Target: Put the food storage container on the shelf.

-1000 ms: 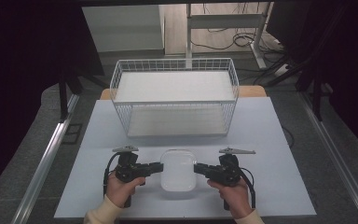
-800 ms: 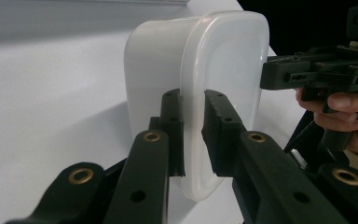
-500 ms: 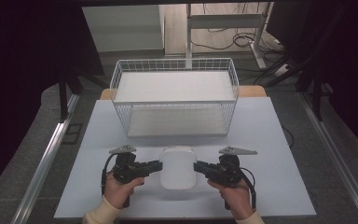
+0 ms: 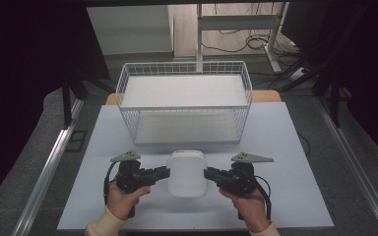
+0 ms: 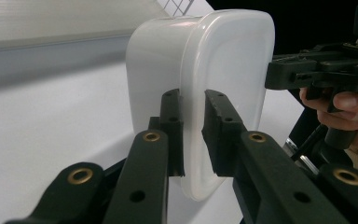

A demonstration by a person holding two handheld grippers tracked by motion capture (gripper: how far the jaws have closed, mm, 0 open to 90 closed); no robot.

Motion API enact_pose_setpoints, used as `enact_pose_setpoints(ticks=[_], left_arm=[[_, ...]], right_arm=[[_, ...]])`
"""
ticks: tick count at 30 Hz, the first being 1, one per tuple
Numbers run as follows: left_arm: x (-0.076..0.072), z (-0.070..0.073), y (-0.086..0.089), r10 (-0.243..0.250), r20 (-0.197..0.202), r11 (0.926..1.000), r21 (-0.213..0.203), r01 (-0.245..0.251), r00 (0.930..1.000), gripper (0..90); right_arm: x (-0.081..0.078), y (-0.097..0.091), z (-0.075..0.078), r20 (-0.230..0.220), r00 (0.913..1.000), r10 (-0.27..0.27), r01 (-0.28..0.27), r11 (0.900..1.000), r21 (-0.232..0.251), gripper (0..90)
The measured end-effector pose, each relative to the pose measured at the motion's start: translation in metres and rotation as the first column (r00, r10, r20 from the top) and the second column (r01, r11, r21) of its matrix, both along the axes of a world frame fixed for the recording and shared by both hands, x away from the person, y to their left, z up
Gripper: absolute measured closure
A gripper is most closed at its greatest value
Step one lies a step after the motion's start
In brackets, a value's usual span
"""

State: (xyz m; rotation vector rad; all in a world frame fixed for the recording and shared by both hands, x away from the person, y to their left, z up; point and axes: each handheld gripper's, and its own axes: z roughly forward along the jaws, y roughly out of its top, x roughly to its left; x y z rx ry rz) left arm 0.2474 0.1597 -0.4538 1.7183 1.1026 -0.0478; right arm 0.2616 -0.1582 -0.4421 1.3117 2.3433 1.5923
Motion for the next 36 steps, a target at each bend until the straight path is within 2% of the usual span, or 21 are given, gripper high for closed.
enact_pose_setpoints(ticks=[14, 23, 27, 32, 36], left_arm=[[0.001, 0.007, 0.001, 0.007, 0.021, 1.0000, -0.001, -0.007, 0.9998, 78.3], [0.008, 0.021, 0.003, 0.009, 0.056, 0.9999, 0.004, -0.009, 0.9984, 78.2], [0.015, 0.032, 0.006, 0.008, 0.075, 1.0000, 0.004, -0.009, 0.9971, 78.2], [0.028, 0.051, 0.010, 0.010, 0.105, 0.9999, -0.011, -0.009, 0.9944, 78.0], [0.031, 0.066, 0.011, 0.006, 0.136, 1.0000, -0.008, -0.005, 0.9908, 77.9]], right_arm=[[0.001, 0.001, 0.008, 0.030, 0.9995, 0.013, -0.012, 0.9999, -0.011, 79.3], [0.008, 0.004, 0.025, 0.071, 0.9972, 0.022, -0.021, 0.9996, -0.020, 79.4], [0.013, 0.005, 0.032, 0.084, 0.9961, 0.028, -0.027, 0.9996, -0.009, 79.5], [0.024, 0.008, 0.052, 0.123, 0.9920, 0.030, -0.030, 0.9996, -0.001, 79.6], [0.028, 0.008, 0.068, 0.150, 0.9881, 0.035, -0.036, 0.9993, 0.007, 79.8]])
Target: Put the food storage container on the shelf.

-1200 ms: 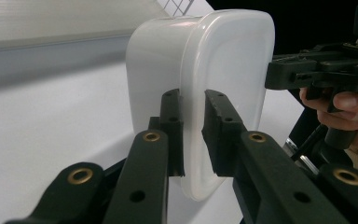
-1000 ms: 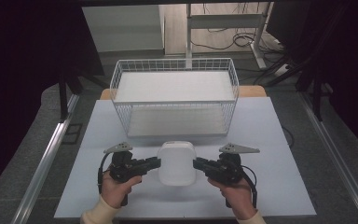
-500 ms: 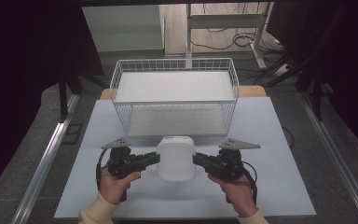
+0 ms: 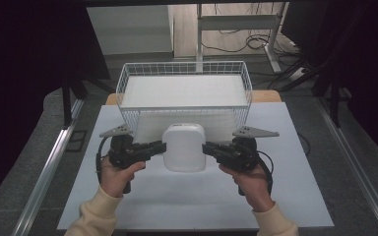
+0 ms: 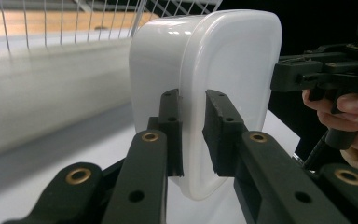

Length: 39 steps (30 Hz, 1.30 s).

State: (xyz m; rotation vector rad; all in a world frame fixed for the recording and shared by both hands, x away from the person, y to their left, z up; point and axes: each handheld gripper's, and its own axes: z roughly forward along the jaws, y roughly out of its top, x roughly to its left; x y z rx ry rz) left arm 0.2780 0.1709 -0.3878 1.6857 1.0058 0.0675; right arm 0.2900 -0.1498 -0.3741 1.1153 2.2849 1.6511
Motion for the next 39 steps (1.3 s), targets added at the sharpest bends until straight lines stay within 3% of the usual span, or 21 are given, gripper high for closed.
enact_pose_setpoints(ticks=[10, 39], left_arm=[[0.009, 0.025, 0.001, 0.014, 0.038, 0.9999, -0.002, -0.014, 0.9992, 78.0], [0.051, 0.065, -0.001, 0.031, 0.061, 0.9993, 0.019, -0.032, 0.9977, 78.0]], right_arm=[[0.008, 0.002, 0.026, 0.036, 0.9993, -0.001, 0.001, 1.0000, -0.002, 79.9], [0.053, 0.003, 0.063, 0.064, 0.9980, -0.002, 0.003, 0.9999, -0.012, 79.7]])
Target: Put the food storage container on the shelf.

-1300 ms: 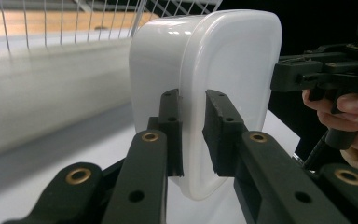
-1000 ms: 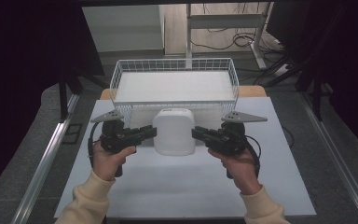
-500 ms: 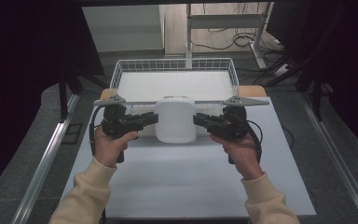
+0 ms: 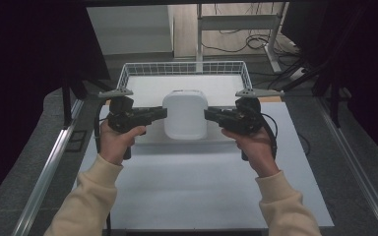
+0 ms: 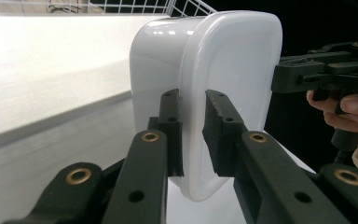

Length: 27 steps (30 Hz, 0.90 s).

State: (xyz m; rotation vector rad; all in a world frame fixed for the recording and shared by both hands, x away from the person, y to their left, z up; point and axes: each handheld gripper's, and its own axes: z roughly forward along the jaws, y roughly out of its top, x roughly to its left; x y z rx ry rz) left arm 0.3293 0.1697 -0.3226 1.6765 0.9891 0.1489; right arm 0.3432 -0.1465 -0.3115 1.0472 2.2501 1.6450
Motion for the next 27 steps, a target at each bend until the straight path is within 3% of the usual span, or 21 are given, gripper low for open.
enact_pose_setpoints(ticks=[7, 20, 27], left_arm=[[0.009, 0.015, 0.002, 0.008, 0.009, 0.9999, 0.008, -0.008, 0.9999, 78.0], [0.034, 0.029, 0.007, 0.013, 0.014, 0.9999, 0.002, -0.013, 0.9998, 77.9], [0.051, 0.037, 0.007, 0.018, 0.000, 0.9998, 0.010, -0.018, 0.9998, 77.9]], right_arm=[[0.012, 0.002, 0.014, 0.005, 1.0000, 0.008, -0.008, 0.9999, 0.007, 79.8], [0.036, 0.007, 0.032, 0.004, 0.9999, 0.010, -0.010, 0.9999, -0.005, 79.8], [0.053, 0.008, 0.038, -0.028, 0.9996, 0.006, -0.006, 1.0000, 0.006, 79.8]])
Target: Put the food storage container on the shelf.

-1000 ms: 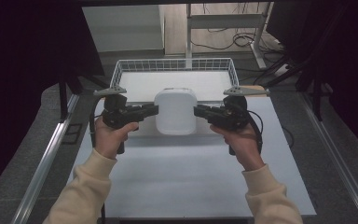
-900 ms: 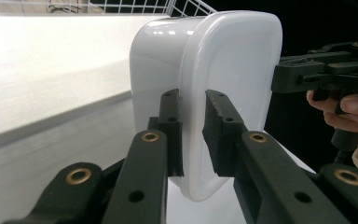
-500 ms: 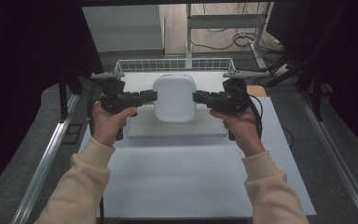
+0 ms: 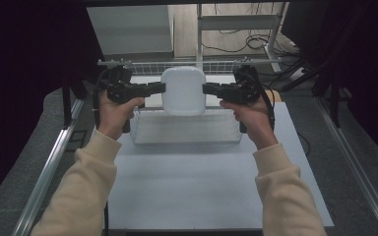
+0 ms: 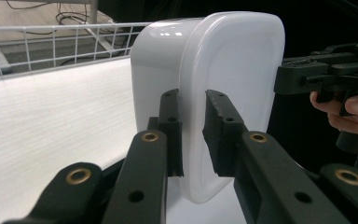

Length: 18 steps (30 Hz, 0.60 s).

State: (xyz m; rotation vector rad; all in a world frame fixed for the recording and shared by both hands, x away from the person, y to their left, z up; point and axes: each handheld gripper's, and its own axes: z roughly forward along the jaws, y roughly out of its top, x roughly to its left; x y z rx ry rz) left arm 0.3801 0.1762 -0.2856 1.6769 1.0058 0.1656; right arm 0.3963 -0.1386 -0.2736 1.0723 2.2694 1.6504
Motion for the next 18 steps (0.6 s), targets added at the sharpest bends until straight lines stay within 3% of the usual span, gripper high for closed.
enact_pose_setpoints(ticks=[11, 17, 18], left_arm=[[0.019, 0.004, 0.001, -0.001, -0.032, 1.0000, 0.007, 0.001, 0.9995, 77.8], [0.032, -0.002, 0.002, 0.000, -0.082, 1.0000, -0.005, -0.001, 0.9966, 77.8], [0.037, -0.004, 0.002, 0.002, -0.111, 1.0000, -0.006, -0.002, 0.9938, 77.7]], right_arm=[[0.020, 0.002, 0.004, -0.036, 0.9993, -0.012, 0.012, 0.9999, -0.008, 79.8], [0.032, 0.004, 0.002, -0.089, 0.9959, -0.015, 0.014, 0.9998, -0.016, 79.7], [0.035, 0.005, 0.001, -0.105, 0.9944, -0.017, 0.015, 0.9996, -0.023, 79.6]])
